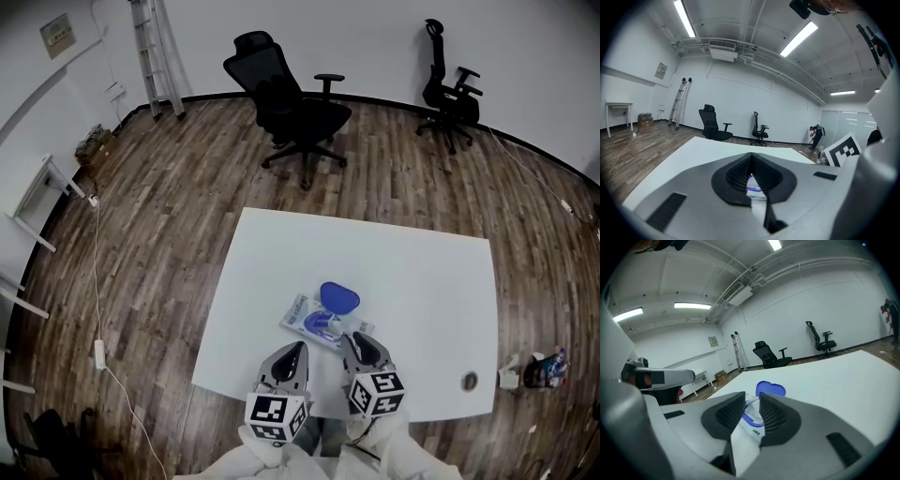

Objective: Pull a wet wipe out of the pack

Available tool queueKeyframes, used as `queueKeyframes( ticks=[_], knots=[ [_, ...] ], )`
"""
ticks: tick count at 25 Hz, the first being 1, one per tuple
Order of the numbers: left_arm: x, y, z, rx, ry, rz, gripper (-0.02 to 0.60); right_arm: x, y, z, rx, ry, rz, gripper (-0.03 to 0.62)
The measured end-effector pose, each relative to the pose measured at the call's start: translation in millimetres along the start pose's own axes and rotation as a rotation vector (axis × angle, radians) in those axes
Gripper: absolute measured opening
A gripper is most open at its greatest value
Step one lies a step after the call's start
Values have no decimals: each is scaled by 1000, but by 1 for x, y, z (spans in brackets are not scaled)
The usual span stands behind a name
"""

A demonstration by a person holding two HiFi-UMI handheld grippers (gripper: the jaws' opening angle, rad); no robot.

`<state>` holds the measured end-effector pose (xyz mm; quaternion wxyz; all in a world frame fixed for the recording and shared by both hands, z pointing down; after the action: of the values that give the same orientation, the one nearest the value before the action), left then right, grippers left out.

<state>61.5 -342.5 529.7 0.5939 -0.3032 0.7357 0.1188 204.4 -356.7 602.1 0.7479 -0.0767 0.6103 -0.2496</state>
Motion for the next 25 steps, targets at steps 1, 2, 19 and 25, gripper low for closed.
queueKeyframes(
  ticks=[1,2,19,25],
  knots=[
    [-1,1,-1,3,1,-2,-2,-1,-2,0,-1,0,-4,81],
    [-1,2,-2,6,1,-3,-2,-1,-3,0,-2,-2,-7,81],
    [-13,0,-18,52,10,-31,-2,-14,-30,5,11,42,-88,132],
    [-11,-6,-18,62,10,-29,-2,-14,-40,5,20,70,-118,151]
  ],
)
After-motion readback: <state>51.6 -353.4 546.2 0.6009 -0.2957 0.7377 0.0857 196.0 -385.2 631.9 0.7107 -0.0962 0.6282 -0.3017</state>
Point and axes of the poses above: the fingertips, and each gripper's own axes: y backward along the fingers, z to its right, x out of its top, the point moved 4 cm from there along y, backward along the fingers, and after that the axes turned 8 degrees about -x, right-handed, at the moved point
